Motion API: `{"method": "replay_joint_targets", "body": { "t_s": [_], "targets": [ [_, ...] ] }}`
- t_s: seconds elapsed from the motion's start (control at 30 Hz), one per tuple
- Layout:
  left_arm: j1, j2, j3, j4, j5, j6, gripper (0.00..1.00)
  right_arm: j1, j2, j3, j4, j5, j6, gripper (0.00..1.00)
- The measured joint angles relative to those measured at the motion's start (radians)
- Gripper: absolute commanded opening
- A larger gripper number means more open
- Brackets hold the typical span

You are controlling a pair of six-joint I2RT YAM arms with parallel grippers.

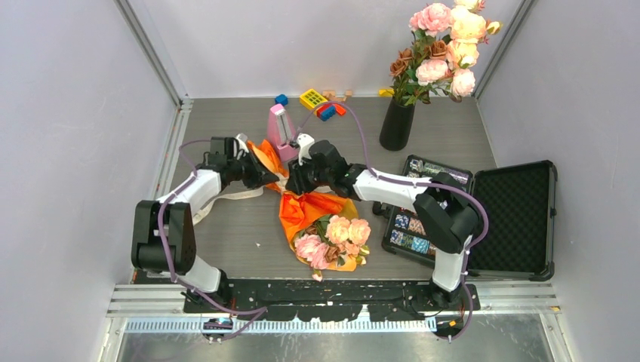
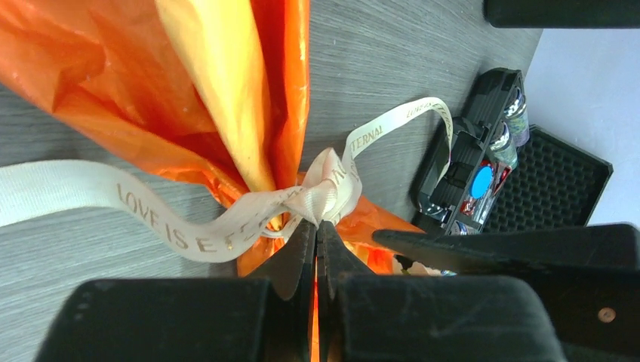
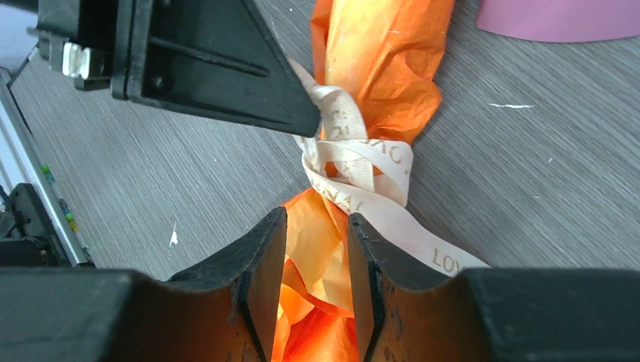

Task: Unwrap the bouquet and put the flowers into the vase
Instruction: Untie the ribbon from the wrapping paper.

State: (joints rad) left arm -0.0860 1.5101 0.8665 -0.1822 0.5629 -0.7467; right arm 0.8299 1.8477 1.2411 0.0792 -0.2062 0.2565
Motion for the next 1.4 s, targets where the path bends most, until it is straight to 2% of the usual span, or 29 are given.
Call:
{"method": "replay_joint_targets", "body": {
  "t_s": [0.4,0.83,1.0,1.4],
  "targets": [
    [0.021,0.127,0.137,-0.179,0.088,0.058,0.00,0.066,0.093,0.064,-0.008,0.063,-0.091,0.44],
    [0.022,0.169,0.147,-0.193,0.123,0.084,0.00,0.094,0.108,0.138,-0.083,0.154,-0.183,0.49],
    [0.025,0.168,0.155,-0.204,0.122,0.103,0.00,0.094,0.111,0.185,-0.145,0.164,-0.211,0.44],
    [0.041,0.165,0.160,-0.219,0.119,0.119,0.00,0.095,0.171,0.252,-0.243,0.161,-0.250,0.40]
  ]
}}
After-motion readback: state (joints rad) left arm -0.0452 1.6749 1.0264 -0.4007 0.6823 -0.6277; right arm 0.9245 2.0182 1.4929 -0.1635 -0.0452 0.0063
